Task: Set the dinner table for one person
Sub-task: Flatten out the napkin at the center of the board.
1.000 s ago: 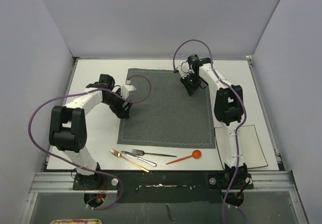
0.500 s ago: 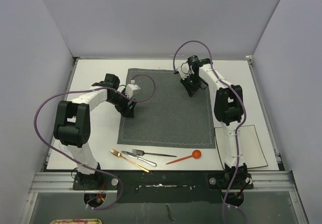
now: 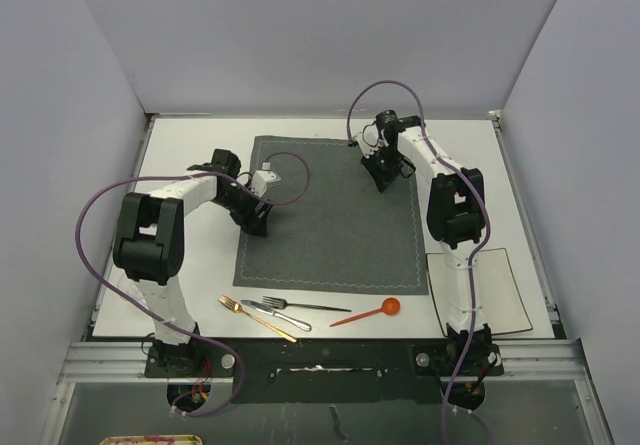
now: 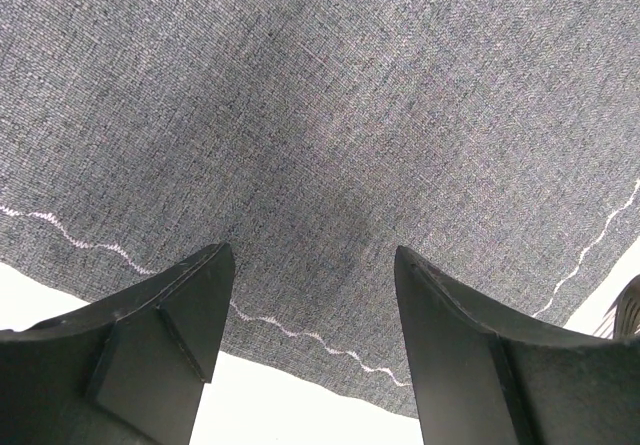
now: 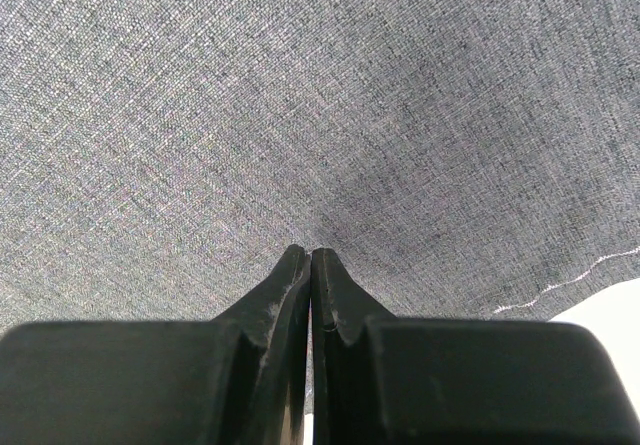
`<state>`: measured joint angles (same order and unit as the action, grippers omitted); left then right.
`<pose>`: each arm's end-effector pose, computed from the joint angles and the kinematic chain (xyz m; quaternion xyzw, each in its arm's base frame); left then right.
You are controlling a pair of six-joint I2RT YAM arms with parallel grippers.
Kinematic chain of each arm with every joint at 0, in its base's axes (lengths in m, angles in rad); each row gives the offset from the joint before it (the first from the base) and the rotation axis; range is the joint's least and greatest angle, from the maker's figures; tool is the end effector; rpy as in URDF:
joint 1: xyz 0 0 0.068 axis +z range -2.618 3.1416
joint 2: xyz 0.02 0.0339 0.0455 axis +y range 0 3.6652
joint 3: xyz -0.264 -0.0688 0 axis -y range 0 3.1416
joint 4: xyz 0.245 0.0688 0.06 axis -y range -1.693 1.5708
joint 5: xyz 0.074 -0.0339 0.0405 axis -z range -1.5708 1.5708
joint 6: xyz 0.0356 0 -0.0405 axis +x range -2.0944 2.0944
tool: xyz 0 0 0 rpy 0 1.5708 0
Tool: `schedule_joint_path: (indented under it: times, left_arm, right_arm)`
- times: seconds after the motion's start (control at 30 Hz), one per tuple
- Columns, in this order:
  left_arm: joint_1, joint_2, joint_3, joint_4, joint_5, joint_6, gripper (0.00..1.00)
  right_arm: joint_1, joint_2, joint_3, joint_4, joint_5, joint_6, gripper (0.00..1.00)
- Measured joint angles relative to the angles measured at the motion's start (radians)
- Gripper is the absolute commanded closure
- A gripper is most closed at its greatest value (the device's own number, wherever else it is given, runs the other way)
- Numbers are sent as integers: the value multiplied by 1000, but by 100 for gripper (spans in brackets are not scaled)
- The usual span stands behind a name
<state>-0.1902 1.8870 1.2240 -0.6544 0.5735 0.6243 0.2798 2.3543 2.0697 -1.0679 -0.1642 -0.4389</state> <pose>0.3481 -0.0867 0.1603 0.4097 0.8595 -0.2479 0.1788 0.4616 0.1387 0.1828 -0.3568 0.9243 0.0726 0.1147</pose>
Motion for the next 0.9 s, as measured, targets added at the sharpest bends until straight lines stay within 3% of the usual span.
schedule_joint_path:
  times: [0.9]
  left_arm:
    - [-10,-75,-93,-77,-27,60,39]
  right_arm:
    - [-4,-13,-12,-33,0,-15,100]
